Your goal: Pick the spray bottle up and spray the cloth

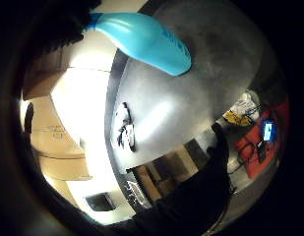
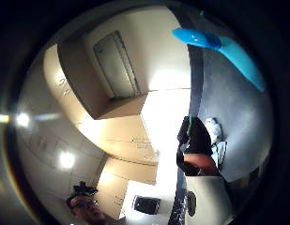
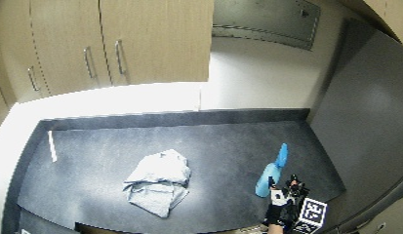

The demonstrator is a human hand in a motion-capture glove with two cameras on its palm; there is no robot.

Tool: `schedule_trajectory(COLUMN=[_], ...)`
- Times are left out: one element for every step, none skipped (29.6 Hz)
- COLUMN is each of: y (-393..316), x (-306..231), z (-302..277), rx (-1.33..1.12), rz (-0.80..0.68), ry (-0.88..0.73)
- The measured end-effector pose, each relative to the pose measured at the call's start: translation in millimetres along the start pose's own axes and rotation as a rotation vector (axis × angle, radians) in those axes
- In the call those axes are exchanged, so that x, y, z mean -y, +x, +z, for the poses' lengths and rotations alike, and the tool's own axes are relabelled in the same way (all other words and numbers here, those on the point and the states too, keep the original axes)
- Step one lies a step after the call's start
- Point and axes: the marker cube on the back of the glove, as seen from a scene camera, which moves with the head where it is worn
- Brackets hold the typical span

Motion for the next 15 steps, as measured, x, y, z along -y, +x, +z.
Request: schedule_trajectory(y=[4, 8, 13, 17, 21, 26, 31, 35, 37, 40, 41, 43, 45, 47, 48], x=[3, 5, 8, 10, 12, 15, 18, 20, 23, 25, 27, 28, 30, 31, 31], z=[-2, -4, -5, -6, -7, -8, -9, -10, -11, -12, -12, -13, -13, -13, -13], rx=[-0.007, -0.014, -0.023, -0.033, -0.048, -0.066, -0.083, -0.097, -0.108, -0.115, -0.122, -0.129, -0.136, -0.142, -0.145], rz=[0.003, 0.004, 0.004, 0.006, 0.009, 0.012, 0.014, 0.015, 0.015, 0.015, 0.014, 0.011, 0.008, 0.005, 0.003], ry=[0.007, 0.014, 0.020, 0.027, 0.034, 0.041, 0.048, 0.055, 0.063, 0.070, 0.078, 0.084, 0.088, 0.090, 0.089])
